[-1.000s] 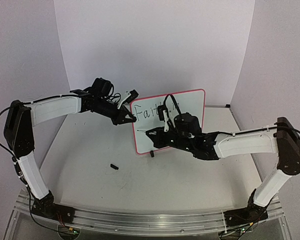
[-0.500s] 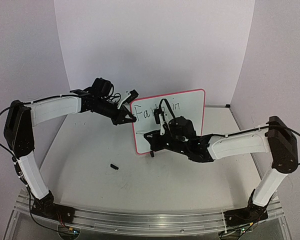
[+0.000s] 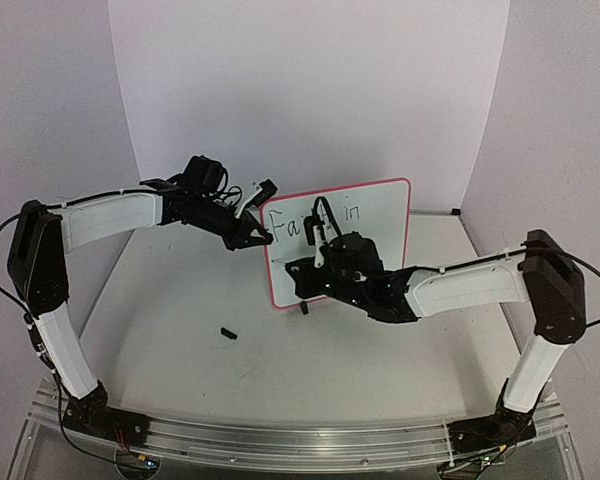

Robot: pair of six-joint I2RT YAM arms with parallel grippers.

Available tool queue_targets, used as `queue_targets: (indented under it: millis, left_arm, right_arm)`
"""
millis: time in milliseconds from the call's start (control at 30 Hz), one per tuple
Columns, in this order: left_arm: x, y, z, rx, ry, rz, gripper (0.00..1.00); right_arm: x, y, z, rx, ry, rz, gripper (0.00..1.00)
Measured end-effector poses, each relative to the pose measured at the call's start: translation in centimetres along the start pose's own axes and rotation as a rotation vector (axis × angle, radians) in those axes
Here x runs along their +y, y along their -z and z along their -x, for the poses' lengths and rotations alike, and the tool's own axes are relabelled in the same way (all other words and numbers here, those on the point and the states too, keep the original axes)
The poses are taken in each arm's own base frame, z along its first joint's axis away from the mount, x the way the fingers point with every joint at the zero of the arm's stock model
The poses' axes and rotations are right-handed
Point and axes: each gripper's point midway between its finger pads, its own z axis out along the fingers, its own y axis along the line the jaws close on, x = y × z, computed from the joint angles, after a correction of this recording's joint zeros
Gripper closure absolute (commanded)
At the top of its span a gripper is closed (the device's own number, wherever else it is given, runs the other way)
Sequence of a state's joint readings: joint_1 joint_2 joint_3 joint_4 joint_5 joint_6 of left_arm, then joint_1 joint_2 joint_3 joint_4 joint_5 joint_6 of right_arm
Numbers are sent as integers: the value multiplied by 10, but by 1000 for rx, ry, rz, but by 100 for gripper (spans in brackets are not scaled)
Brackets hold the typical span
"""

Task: Write a sentence on the whiteboard
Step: Write on the whiteboard with the whiteboard marker without the cap.

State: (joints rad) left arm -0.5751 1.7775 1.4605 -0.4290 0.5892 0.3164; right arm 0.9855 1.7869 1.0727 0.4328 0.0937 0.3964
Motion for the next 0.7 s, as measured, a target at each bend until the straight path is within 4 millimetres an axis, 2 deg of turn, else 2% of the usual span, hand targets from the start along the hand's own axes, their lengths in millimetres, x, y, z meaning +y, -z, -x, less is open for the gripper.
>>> queue_targets:
  millis: [700]
  left_arm:
    - [0,0,0,1,1,2,100]
  right_arm:
    - [-13,1,-3,-28,-7,-92,100]
